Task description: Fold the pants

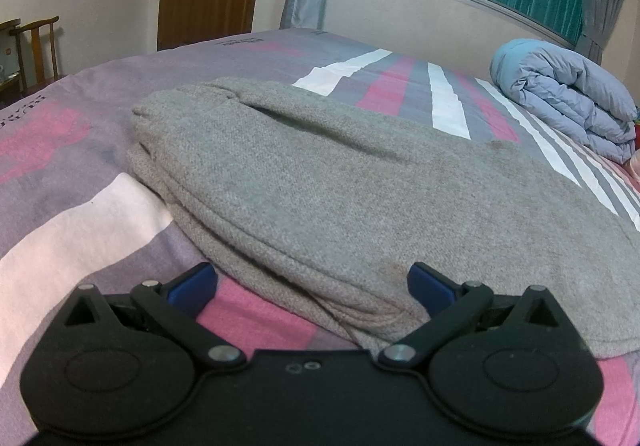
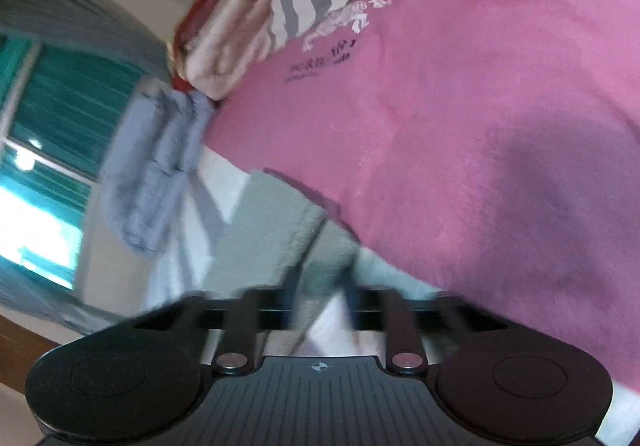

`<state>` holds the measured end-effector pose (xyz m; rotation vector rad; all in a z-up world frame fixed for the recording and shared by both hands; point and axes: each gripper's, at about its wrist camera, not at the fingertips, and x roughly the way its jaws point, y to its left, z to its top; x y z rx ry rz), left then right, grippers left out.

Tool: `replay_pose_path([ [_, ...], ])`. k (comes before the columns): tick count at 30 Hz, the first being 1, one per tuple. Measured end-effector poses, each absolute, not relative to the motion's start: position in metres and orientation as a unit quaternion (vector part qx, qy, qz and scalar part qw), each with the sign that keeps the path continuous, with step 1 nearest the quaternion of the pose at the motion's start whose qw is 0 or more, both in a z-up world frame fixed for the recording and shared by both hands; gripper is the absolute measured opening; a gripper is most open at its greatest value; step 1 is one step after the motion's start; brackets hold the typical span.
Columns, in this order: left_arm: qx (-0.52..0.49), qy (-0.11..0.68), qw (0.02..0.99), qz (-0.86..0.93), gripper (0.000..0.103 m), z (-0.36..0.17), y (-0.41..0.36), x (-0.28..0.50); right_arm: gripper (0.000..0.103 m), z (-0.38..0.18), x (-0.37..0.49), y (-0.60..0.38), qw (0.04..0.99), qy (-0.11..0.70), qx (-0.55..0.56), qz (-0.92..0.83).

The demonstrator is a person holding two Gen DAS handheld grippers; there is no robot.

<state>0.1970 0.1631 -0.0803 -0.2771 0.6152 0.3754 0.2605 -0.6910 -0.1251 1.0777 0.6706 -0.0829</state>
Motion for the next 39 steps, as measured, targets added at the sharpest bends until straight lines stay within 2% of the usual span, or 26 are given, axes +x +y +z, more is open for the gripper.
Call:
replay_pose_path([
  [3, -0.136, 0.300, 0.927, 0.182, 0.097, -0.081, 0.163, 0.196, 0.008, -0.111, 0.272, -0.692, 0.832, 0.322, 0.450, -0.023],
  [7, -0.141, 0.297, 0.927, 0.179, 0.097, -0.081, 0.166, 0.195, 0.007, -0.073, 0.270, -0.695, 0.883, 0.261, 0.389, 0.029],
  [9, -0.139, 0.298, 0.927, 0.180, 0.097, -0.081, 0.166, 0.195, 0.007, -0.081, 0.273, -0.696, 0.886, 0.270, 0.377, 0.022],
  [11, -0.139, 0.299, 0.927, 0.182, 0.097, -0.080, 0.165, 0.195, 0.007, -0.112, 0.283, -0.699, 0.863, 0.313, 0.395, -0.009],
  [13, -0.138, 0.298, 0.927, 0.181, 0.097, -0.080, 0.166, 0.194, 0.007, -0.135, 0.283, -0.707, 0.837, 0.312, 0.449, -0.015],
  [19, -0.139, 0.294, 0.929, 0.179, 0.097, -0.081, 0.167, 0.192, 0.010, -0.117, 0.238, -0.709, 0.832, 0.226, 0.504, -0.047],
  [24, -0.140, 0.293, 0.929, 0.179, 0.097, -0.081, 0.167, 0.191, 0.010, -0.118, 0.245, -0.695, 0.820, 0.229, 0.525, -0.007],
  [26, -0.140, 0.293, 0.929, 0.179, 0.097, -0.081, 0.167, 0.191, 0.015, -0.121, 0.259, -0.690, 0.811, 0.241, 0.532, -0.008],
  [28, -0.140, 0.293, 0.929, 0.179, 0.097, -0.081, 0.167, 0.191, 0.032, -0.126, 0.269, -0.688, 0.803, 0.260, 0.537, -0.014],
  [32, -0.141, 0.293, 0.929, 0.178, 0.097, -0.081, 0.167, 0.191, 0.032, -0.126, 0.281, -0.684, 0.803, 0.267, 0.532, -0.015],
  [33, -0.141, 0.293, 0.929, 0.178, 0.097, -0.080, 0.167, 0.191, 0.032, -0.127, 0.285, -0.682, 0.804, 0.275, 0.527, -0.015],
  [34, -0.141, 0.293, 0.929, 0.178, 0.097, -0.080, 0.167, 0.191, 0.023, -0.126, 0.290, -0.679, 0.806, 0.280, 0.522, -0.011],
  [35, -0.141, 0.293, 0.929, 0.178, 0.097, -0.079, 0.167, 0.191, 0.007, -0.124, 0.292, -0.677, 0.810, 0.287, 0.511, -0.011],
  [36, -0.141, 0.293, 0.929, 0.178, 0.097, -0.079, 0.167, 0.190, 0.004, -0.119, 0.294, -0.673, 0.817, 0.291, 0.497, -0.008],
  [39, -0.142, 0.292, 0.929, 0.177, 0.097, -0.079, 0.167, 0.190, 0.004, -0.095, 0.279, -0.669, 0.838, 0.251, 0.484, 0.010],
])
